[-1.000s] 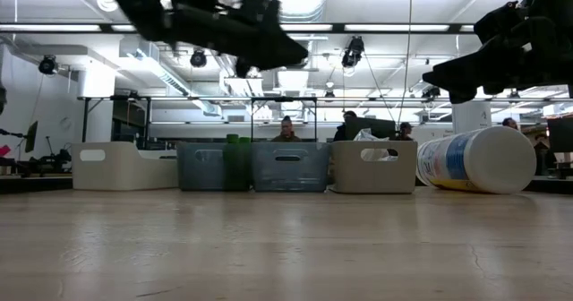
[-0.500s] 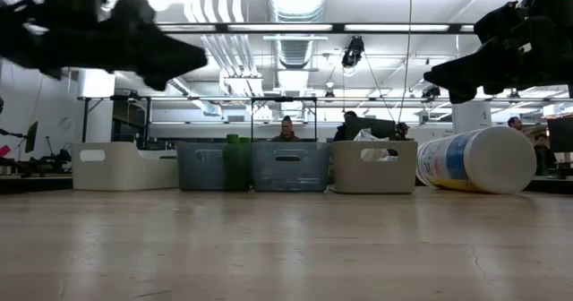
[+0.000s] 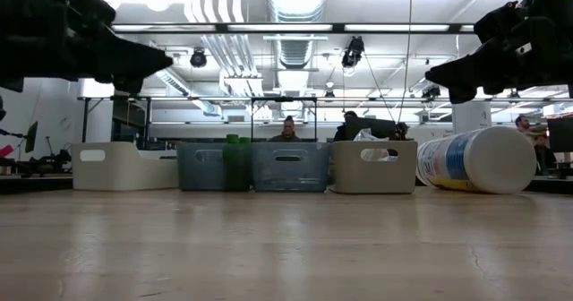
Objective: Pick & Place Travel size toiletries
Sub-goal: Return to Home Position
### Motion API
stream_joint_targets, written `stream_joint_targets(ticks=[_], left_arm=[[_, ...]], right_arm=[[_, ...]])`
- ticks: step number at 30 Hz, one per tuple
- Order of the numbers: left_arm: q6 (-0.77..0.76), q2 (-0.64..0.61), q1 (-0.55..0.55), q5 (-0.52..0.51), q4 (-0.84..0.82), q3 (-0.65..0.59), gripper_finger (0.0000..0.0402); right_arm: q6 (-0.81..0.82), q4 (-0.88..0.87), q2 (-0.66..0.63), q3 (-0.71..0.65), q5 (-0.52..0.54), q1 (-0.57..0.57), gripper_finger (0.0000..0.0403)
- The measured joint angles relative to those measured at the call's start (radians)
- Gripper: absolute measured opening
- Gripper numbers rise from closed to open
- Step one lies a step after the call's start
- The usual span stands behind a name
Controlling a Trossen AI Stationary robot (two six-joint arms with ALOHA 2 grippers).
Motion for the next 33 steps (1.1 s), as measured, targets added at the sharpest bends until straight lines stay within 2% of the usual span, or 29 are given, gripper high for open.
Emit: stream_joint_targets(ticks=[3,9,19,28,33], left_arm=[[0.018,-0.048,-0.030,-0.008,-0.036,0.000,0.0145],[0.019,-0.179,-0.068,-0.136,-0.176,0.002,0.0145],[0.066,-0.460,-0.072,-0.143,-0.442,0.002,0.0145],[0.083,-0.472,-0.072,-0.151,-0.533,0.017,0.0145],[0.088,-0.470,-0.072,-0.147,-0.506,0.000,0.0145]], right_arm=[[0.000,0.000,0.000,0.000,0.000,0.000,0.0061],[0.000,0.000,0.000,0.000,0.000,0.000,0.0046],[0.000,0.000,0.000,0.000,0.000,0.000,0.0040],[0.000,0.000,0.000,0.000,0.000,0.000,0.0066],[0.000,0.000,0.000,0.000,0.000,0.000,0.0084]])
